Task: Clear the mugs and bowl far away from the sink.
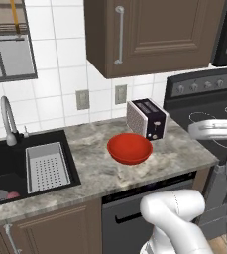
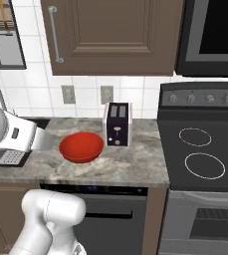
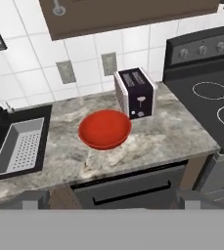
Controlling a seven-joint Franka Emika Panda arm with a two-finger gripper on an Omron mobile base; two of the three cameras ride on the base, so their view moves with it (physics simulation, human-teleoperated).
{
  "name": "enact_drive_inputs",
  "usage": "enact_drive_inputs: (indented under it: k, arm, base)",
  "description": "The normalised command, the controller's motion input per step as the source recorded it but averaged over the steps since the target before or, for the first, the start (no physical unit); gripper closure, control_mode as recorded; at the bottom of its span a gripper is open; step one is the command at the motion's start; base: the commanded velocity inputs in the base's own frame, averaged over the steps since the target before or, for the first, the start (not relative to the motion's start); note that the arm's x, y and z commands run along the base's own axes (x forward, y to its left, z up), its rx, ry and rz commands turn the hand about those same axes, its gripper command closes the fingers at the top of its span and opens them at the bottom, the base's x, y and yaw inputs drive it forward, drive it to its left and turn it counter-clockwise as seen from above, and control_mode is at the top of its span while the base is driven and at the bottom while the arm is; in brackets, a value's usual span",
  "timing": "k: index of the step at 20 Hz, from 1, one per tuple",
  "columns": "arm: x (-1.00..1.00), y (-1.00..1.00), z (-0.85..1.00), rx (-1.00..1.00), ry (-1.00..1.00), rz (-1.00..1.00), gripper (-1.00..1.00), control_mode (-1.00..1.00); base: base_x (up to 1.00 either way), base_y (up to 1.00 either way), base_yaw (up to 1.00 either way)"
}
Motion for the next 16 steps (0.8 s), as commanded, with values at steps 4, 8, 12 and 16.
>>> enact_drive_inputs:
  k: [4, 8, 12, 16]
  arm:
    - [0.26, 0.0, -0.26, 0.05, 0.02, 0.01, -1.0, -1.0]
    - [0.15, 0.0, -0.35, 0.05, 0.05, 0.0, -1.0, -1.0]
    - [0.18, -0.01, -0.43, 0.02, 0.15, -0.06, -1.0, -1.0]
    - [0.28, 0.0, -0.36, 0.1, 0.25, -0.03, -1.0, -1.0]
  base:
    - [0.0, 0.0, 0.0]
    - [0.0, 0.0, 0.0]
    - [0.0, 0.0, 0.0]
    - [0.0, 0.0, 0.0]
